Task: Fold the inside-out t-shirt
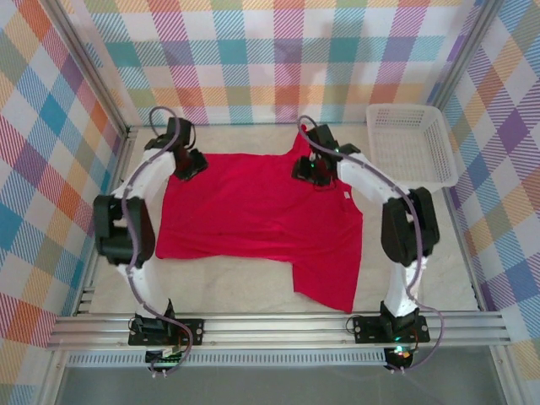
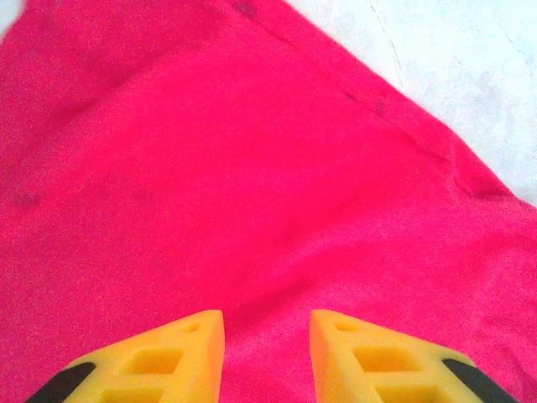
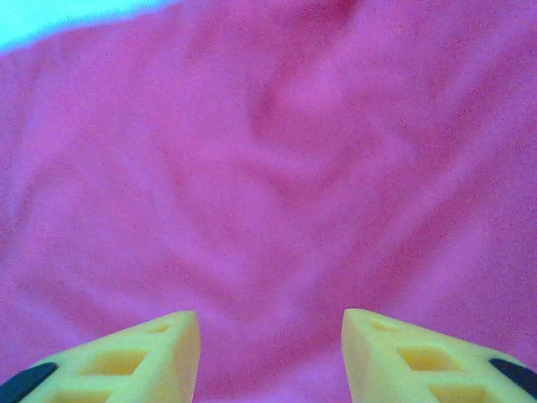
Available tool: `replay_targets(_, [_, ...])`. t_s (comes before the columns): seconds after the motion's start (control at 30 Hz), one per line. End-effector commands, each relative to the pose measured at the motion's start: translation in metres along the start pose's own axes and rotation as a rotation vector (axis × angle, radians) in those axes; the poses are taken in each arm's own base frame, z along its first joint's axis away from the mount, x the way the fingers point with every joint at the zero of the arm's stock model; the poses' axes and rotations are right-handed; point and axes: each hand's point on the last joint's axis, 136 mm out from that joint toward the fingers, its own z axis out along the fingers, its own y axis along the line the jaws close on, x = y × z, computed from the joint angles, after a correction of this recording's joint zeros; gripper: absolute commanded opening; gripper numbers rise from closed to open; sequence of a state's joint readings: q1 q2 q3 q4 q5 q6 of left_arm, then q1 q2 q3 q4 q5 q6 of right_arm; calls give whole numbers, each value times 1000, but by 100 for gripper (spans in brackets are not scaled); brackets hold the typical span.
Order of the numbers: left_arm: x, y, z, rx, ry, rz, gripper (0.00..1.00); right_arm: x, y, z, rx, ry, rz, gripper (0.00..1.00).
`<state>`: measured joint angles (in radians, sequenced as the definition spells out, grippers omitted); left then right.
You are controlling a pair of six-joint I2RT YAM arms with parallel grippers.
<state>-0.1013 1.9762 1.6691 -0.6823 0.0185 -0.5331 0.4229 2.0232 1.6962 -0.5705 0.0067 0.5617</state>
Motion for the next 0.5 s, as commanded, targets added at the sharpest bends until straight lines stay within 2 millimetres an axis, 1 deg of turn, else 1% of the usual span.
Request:
replay_targets(0.0, [-3,21,41,-131,81,13,32,-23,-41,45,101,29,58,46])
replay_targets(0.03, [-10,17,51,-125,81,10,32,-32,-45,57,96,35,92,44])
replay_targets(0.1, [-20,10,70,-112,84,3,32,-42,-53,78,87,54,144,43])
replay_targets(0.17, [-25,13,90,-110,102,-24,32,-46,-62,96,95,77,189,43])
replay_targets(0.2, [-27,19,101,-121,115,-46,32,-47,-65,105,95,89,208,43])
replay_targets(0.23, [-29,29,110,-138,127,-67,32,-51,-69,113,99,92,230,43])
replay_targets(0.3, [-37,51,120,-170,129,-120,32,-60,-79,125,106,89,270,41])
replay_targets(0.37, [-47,78,126,-203,117,-179,32,-72,-95,134,113,83,332,40])
replay_targets(0.43, [-56,105,129,-223,110,-238,31,-78,-114,142,121,89,407,37])
replay_targets(0.47, [-59,115,131,-230,114,-262,30,-81,-124,144,120,92,438,36])
